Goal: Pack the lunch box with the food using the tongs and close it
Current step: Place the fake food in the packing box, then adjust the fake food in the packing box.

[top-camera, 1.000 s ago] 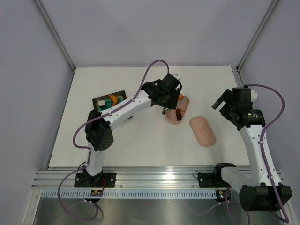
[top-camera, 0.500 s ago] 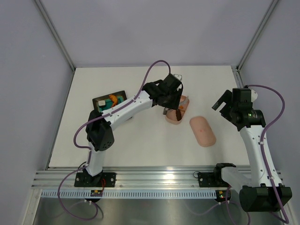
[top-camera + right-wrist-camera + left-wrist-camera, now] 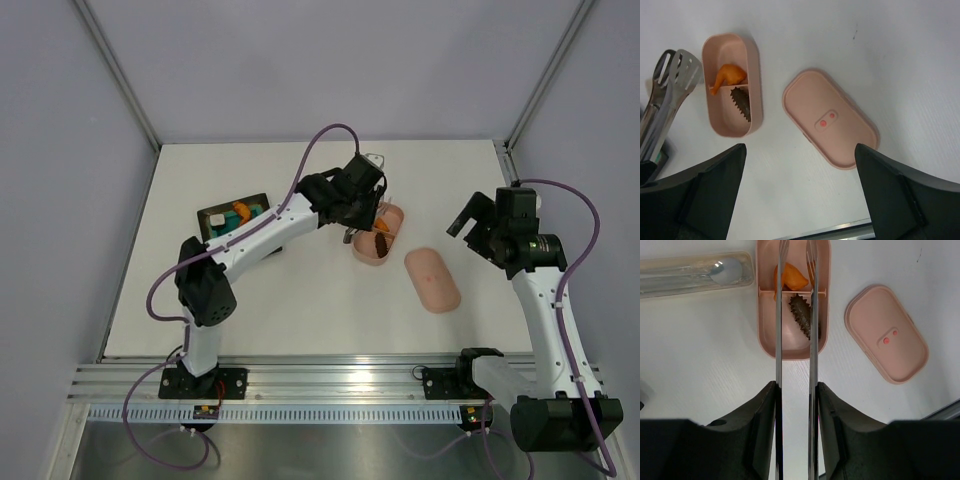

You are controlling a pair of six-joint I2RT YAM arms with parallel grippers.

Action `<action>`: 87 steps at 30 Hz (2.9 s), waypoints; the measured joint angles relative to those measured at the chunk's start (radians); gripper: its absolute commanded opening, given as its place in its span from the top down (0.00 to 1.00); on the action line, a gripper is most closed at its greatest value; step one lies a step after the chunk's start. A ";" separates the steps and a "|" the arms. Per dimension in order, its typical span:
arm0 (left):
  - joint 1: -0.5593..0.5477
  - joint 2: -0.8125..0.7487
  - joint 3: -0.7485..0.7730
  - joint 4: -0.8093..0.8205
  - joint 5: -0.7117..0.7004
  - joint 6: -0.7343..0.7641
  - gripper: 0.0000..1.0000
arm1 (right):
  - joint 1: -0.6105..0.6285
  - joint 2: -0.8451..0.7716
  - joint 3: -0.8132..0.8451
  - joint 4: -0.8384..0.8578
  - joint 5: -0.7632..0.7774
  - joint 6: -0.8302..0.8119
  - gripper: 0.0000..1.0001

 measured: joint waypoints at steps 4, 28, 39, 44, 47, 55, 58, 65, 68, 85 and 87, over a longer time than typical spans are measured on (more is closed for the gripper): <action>0.003 -0.072 -0.041 -0.005 -0.025 -0.006 0.62 | 0.000 0.031 0.000 0.010 -0.117 -0.046 0.06; 0.139 -0.386 -0.303 -0.057 -0.005 -0.043 0.63 | 0.262 0.266 0.018 0.081 -0.053 -0.066 0.01; 0.051 -0.202 -0.269 -0.002 0.104 -0.055 0.61 | 0.031 0.160 -0.030 0.055 -0.063 -0.082 0.01; 0.046 -0.156 -0.237 0.010 0.109 -0.055 0.60 | 0.029 0.156 -0.034 0.044 -0.075 -0.087 0.01; 0.045 -0.132 -0.207 0.012 0.110 -0.055 0.57 | 0.029 0.156 -0.034 0.043 -0.083 -0.087 0.01; 0.045 -0.082 -0.171 0.019 0.110 -0.055 0.59 | 0.029 0.156 -0.034 0.043 -0.084 -0.088 0.00; 0.045 -0.068 -0.167 0.018 0.110 -0.054 0.60 | 0.028 0.156 -0.034 0.043 -0.084 -0.088 0.00; 0.045 -0.065 -0.167 0.007 0.109 -0.054 0.64 | 0.027 0.156 -0.034 0.043 -0.085 -0.088 0.01; 0.045 -0.065 -0.167 0.005 0.109 -0.054 0.57 | 0.027 0.156 -0.034 0.043 -0.095 -0.088 0.01; 0.045 -0.061 -0.167 0.002 0.106 -0.052 0.73 | 0.027 0.157 -0.034 0.043 -0.117 -0.088 0.00; 0.045 -0.061 -0.167 0.002 0.106 -0.049 0.80 | 0.027 0.157 -0.034 0.043 -0.117 -0.088 0.01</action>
